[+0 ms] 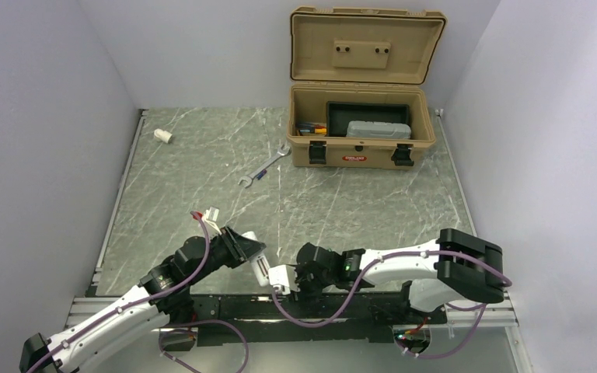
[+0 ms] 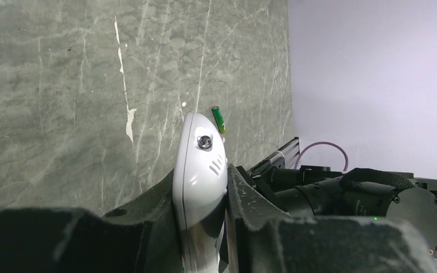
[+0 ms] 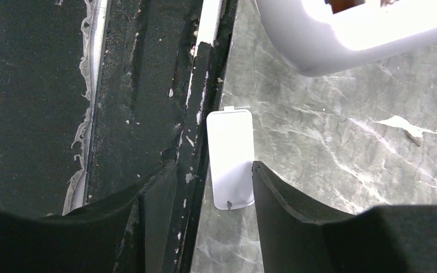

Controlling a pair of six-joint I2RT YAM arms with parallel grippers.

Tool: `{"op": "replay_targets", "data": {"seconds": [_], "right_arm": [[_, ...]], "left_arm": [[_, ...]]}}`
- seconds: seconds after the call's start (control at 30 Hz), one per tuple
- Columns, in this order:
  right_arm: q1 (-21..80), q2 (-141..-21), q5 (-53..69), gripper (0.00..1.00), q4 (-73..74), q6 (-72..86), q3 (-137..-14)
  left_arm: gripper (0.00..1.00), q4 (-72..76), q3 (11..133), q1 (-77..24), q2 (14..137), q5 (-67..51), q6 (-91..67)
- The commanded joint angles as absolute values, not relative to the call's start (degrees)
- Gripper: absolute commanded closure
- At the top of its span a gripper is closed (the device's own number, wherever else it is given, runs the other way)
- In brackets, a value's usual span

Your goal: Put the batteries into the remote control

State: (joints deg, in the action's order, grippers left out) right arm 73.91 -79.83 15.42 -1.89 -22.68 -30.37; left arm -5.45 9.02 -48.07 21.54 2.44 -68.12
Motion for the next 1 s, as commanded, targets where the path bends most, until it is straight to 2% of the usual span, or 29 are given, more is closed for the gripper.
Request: {"op": "replay_targets", "data": {"seconds": [0.0,0.43,0.6,0.97], "right_arm": [[73.14,-81.42,16.65,0.47,-2.25,-22.49,-32.59],[72.18,-84.29,16.19,0.57,-0.62,-20.06,-33.84],[71.3,-84.49,15.98,0.65,-0.62,-18.59,-33.71],[69.41,-83.89,15.95,0.77,-2.18,-14.22,-33.33]], "left_arm": [[1.0,-4.73,10.02,-48.08,20.7,3.51,-68.43],[1.0,-4.72,9.45,-48.03,19.61,3.51,-68.62],[1.0,-4.65,9.32,-48.02,19.25,3.59,-68.73],[1.0,-4.07,9.14,-47.92,19.68,3.45,-68.72]]}}
